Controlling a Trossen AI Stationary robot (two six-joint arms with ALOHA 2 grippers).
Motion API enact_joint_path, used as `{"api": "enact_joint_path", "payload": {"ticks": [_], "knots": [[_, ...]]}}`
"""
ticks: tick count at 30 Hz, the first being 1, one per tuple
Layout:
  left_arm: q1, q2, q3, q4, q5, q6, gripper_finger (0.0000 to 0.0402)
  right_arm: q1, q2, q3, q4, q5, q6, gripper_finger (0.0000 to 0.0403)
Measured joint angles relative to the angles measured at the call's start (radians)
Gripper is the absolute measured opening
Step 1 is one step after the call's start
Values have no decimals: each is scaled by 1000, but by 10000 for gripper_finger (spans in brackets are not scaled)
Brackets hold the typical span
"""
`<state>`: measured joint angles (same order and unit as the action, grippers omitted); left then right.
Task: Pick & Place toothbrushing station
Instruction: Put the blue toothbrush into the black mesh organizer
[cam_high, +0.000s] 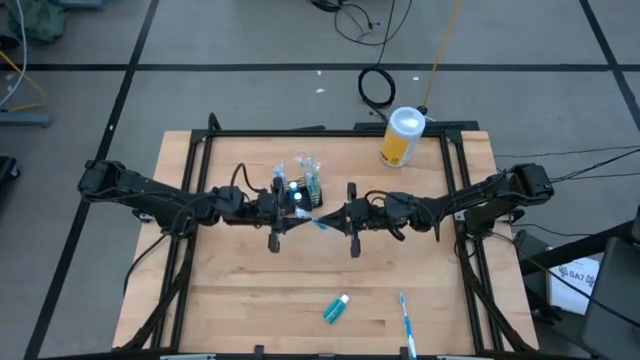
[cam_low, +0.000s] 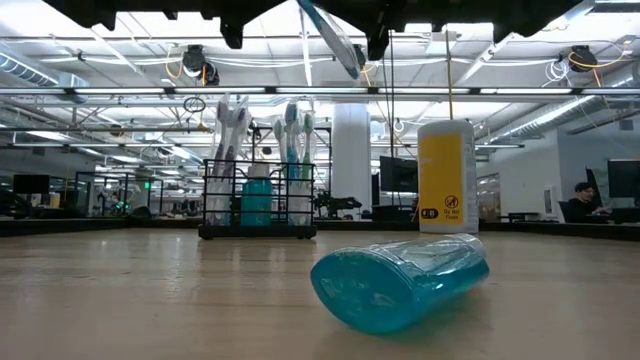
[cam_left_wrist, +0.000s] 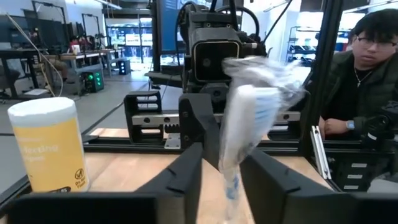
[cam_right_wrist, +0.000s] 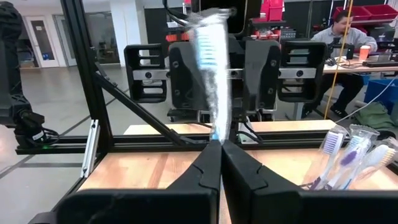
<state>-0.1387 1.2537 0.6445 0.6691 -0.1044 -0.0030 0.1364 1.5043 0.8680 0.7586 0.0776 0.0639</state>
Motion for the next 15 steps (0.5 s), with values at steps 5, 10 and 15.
{"api": "enact_joint_path", "payload": {"ticks": [5, 10, 15], "knots": [[5, 0, 0, -5, 0, 0, 55, 0, 0, 0, -1, 5, 0, 0], [5, 0, 0, -8, 0, 2, 16, -1, 0, 0, -7, 11, 0, 6], [5, 0, 0, -13, -1, 2, 9, -1, 0, 0, -7, 44, 1, 16]]}}
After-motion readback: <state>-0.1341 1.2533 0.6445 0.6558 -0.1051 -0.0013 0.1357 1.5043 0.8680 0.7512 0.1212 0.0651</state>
